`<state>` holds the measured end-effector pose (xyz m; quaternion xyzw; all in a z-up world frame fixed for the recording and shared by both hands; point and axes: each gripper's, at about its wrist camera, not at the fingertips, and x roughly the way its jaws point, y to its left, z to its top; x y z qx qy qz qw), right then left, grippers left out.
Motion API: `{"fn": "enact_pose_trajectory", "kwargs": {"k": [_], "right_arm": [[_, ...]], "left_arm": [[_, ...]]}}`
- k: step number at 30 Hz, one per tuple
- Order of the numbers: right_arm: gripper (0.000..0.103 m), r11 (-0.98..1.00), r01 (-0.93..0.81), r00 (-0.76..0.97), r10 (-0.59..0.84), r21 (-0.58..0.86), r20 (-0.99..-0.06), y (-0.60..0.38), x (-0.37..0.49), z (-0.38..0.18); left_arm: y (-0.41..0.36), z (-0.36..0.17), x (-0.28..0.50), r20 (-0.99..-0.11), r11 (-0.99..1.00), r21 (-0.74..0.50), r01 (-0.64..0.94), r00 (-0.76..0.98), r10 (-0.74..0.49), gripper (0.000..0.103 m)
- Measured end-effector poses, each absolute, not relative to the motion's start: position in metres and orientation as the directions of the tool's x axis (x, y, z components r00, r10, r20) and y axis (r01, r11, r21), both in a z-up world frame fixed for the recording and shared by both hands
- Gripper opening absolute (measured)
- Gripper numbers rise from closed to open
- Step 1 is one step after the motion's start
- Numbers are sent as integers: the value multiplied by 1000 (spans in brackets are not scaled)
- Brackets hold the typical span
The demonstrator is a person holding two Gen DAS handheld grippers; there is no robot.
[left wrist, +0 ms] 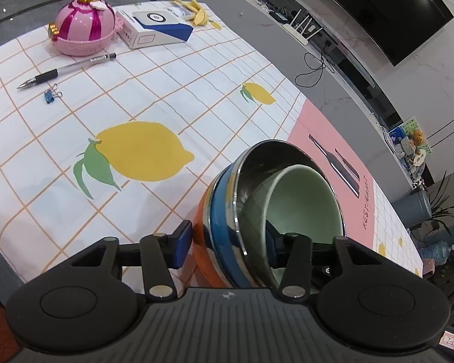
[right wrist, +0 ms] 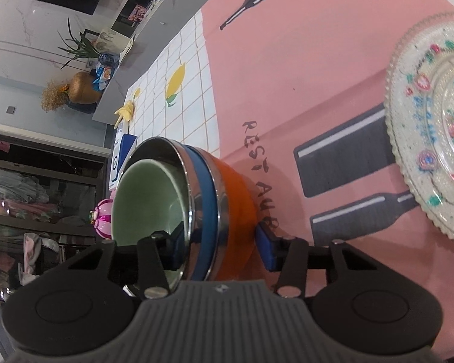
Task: Organize plates and bowls
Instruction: 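Lift the bowl stack with both grippers and carry it over the plates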
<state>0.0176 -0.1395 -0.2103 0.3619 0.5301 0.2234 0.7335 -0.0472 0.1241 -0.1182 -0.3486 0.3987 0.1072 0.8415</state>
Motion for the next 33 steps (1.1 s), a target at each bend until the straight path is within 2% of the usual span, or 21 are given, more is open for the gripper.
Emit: {"fn": "enact_pose_trajectory", "kwargs": {"k": [16,33], "right_arm": [[46,638,74,411,681,766,-607,-191,-11,-186],[46,619,90,476,662,780,-580,-293,-45,-157]], "left_arm": [[80,-97,-56,-712,763,-534,-364,681,-173,52],[-10,-62,-59,-689,819,-521,-242,685,-236,52]]}}
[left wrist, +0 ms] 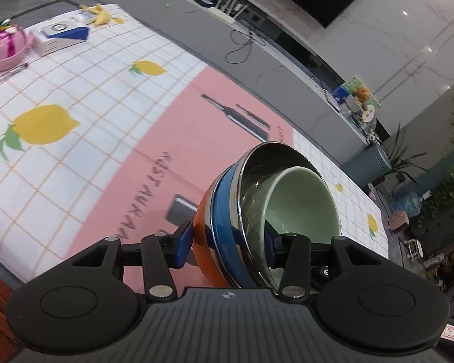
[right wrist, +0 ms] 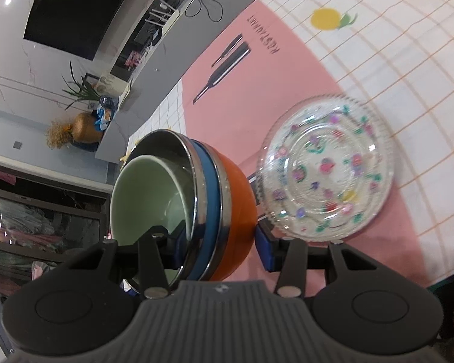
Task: Organize plates and bowls
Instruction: 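Lift the bowl stack with both grippers and carry it over the plates, then lower the bowl stack onto the glass dish and open both grippers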
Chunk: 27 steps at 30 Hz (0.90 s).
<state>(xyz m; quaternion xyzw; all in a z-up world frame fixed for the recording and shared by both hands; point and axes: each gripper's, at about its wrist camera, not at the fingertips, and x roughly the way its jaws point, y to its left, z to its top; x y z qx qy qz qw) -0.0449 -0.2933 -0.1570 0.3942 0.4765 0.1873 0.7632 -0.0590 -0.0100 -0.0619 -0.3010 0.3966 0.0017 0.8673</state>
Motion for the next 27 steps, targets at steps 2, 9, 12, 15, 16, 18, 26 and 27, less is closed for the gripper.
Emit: {"fn": "enact_pose_trajectory", "kwargs": {"k": [2,9,12,15,16,18,26,27], "right_arm": [[46,614,94,484,660,784,-575,-306,-46,-156],[46,621,116,506,635,775,-584,-340,-35,-155],[46,618,132,506,630,775,-589,-352,-27,-161],[46,624,155,502,618,766,-605,-360,-22,-168],[46,625,163,497,616,763,-611,-363,-21,-170],[46,630,177,490,610,757,-622,-367,-19,-176],[46,644,183,483,599,743,-639,-369,-15,-184],[46,648,181,483,596,739,-641,-368,-15,-185]], "left_arm": [[-20,-60,-55,-687,823,-520,-227,684,-246,52],[-54,-68,-32,-699,836,-517,-186,655,-286,52],[-64,-76,-24,-712,842,-511,-174,635,-301,52],[-70,-87,-16,-732,843,-509,-173,603,-317,53],[-72,-91,-15,-737,843,-509,-174,594,-323,52],[-74,-96,-12,-749,843,-506,-183,577,-325,52],[-76,-103,-13,-762,844,-501,-190,560,-326,52],[-76,-104,-13,-762,843,-502,-192,558,-327,52]]}}
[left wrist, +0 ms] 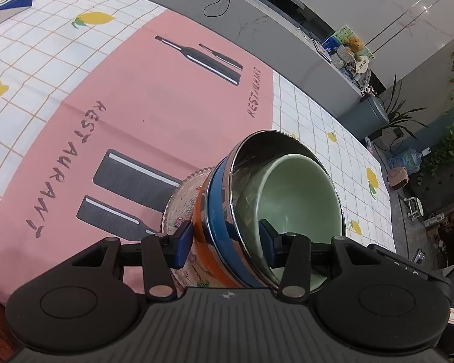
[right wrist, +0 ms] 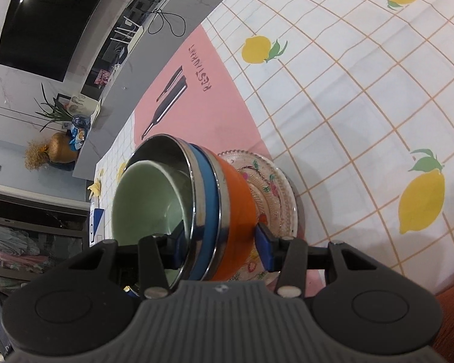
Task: Organize plates and bowls
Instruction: 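Lower the bowl stack onto the glass dish and open both grippers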
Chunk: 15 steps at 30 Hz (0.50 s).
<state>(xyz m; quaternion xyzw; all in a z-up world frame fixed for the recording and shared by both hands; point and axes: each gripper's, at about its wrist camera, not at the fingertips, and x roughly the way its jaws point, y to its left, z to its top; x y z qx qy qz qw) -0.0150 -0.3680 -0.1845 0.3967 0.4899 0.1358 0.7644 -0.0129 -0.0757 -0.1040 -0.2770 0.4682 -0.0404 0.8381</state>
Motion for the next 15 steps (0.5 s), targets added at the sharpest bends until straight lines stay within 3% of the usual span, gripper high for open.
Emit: {"fn": "enact_pose_trajectory", "kwargs": {"k": [15], "right_arm": [[48,671,156,483,588,725,-649,-364,-15,-187]], "left_arm": [[-78,-102,-15,-749,858,-494,-141,570,-337,53]]}}
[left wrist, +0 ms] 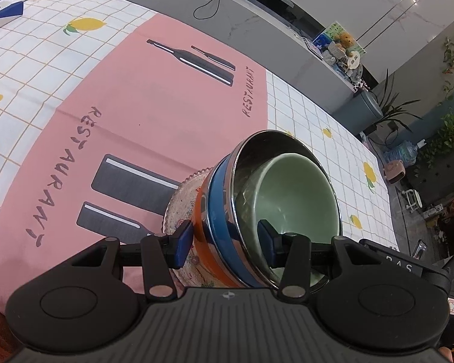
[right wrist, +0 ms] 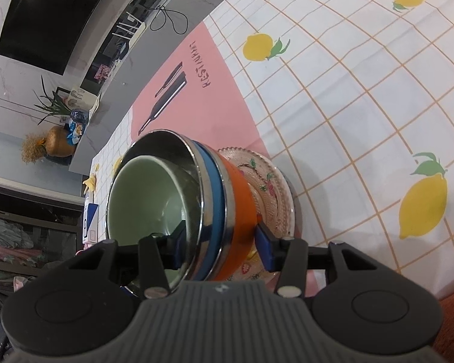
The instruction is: Organize plates and bowls
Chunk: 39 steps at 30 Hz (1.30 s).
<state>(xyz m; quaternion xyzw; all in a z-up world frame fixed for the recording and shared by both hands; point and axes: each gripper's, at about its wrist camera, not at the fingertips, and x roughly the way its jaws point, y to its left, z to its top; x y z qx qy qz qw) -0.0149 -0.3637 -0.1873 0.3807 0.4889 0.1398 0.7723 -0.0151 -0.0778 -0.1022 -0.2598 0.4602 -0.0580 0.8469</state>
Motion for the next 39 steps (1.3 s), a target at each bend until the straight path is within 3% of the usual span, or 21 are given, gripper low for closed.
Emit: {"fn": "enact_pose_trajectory", "kwargs": {"k": [3,8,11,15,23,28,32,39], "right_arm": [[50,686,140,486,581,714,-653,-361,-15,-185],[55,697,122,503,570,707,-649,-359,-14,-183],[70,707,119,521,553,697,-650,-359,-13,-180],[79,723,123,534,530,680,-659,-358,-9,-180],[80,721,140,525,527,679,-668,-358,-5,-184],[80,762,48,640,473,646,-605,-354,-21,-158],[80,830,-49,770,385,555,-508,-345,-49,-126],[81,895,-142,849,329,422,-413,-330,-98,-93]], "left_arm": [[-77,-101,-15,-746,859,-493,-133,572,-340,53],[-77,-99,-14,-741,867,-483,-122,584,-331,64],[-78,-100,-13,-745,872,-474,-120,582,-325,70],[-75,-106,-9,-744,860,-493,-131,575,-339,73],[-71,-110,-7,-720,830,-541,-139,587,-371,73],[-74,-80,-23,-688,900,-423,-104,683,-245,73],[-83,-47,-52,-608,961,-270,-61,785,-121,71],[-98,-6,-107,-507,993,-115,24,858,-79,71]]}}
